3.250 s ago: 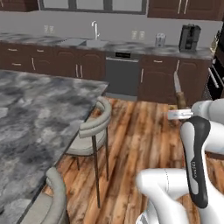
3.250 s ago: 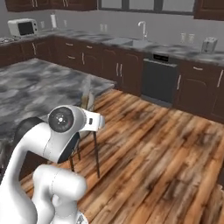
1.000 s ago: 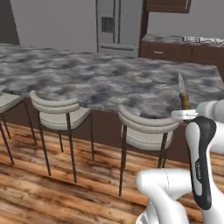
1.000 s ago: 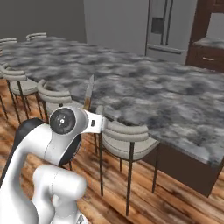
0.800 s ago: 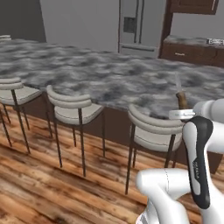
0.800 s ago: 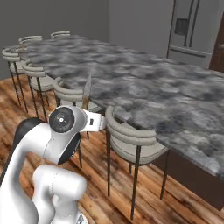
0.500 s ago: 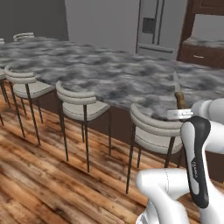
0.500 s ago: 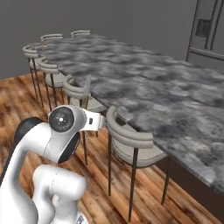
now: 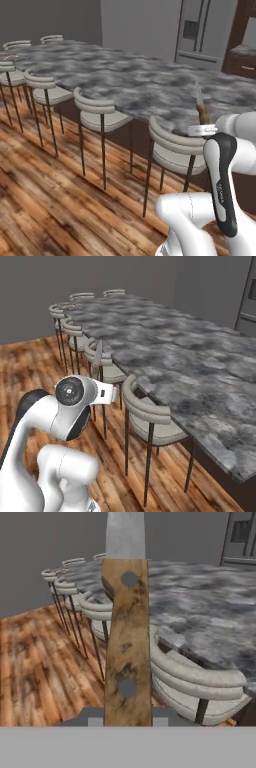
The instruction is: Pick up the metallic utensils from the counter and place them in the open drawer. Make sure not to pick up any wooden utensils.
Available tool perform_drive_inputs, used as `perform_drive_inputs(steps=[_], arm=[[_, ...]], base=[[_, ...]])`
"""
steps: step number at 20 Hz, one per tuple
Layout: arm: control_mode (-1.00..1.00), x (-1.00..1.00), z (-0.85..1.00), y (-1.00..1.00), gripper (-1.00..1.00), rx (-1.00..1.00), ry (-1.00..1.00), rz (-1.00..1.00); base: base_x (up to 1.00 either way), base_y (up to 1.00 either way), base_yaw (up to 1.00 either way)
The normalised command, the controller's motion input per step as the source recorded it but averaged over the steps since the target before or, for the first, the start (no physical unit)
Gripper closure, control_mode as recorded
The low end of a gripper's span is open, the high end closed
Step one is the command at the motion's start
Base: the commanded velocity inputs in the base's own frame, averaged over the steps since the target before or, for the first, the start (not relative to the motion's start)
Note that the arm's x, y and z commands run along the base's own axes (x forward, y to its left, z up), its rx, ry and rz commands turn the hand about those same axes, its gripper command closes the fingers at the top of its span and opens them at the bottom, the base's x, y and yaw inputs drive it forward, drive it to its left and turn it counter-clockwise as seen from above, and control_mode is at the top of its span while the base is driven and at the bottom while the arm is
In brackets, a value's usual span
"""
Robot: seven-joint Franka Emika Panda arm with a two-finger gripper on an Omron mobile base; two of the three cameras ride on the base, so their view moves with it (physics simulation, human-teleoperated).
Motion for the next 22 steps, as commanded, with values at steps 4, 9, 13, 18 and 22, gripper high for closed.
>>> perform_drive_inputs(steps=[4, 9, 13, 18, 22], arm=[[1.00, 0.00, 0.00, 0.00, 1.00, 0.00, 0.00, 0.00], [1.00, 0.00, 0.00, 0.00, 1.00, 0.00, 0.00, 0.00], [1.00, 0.00, 0.00, 0.00, 1.00, 0.00, 0.00, 0.00], [1.00, 0.00, 0.00, 0.00, 1.00, 0.00, 0.00, 0.00], [1.00, 0.00, 0.00, 0.00, 1.00, 0.00, 0.00, 0.00]], base=[[-0.72, -0.58, 0.19], [-0.15, -1.00, 0.13], [-0.05, -1.00, 0.12], [-0.45, -1.00, 0.13], [-0.43, -1.00, 0.13]])
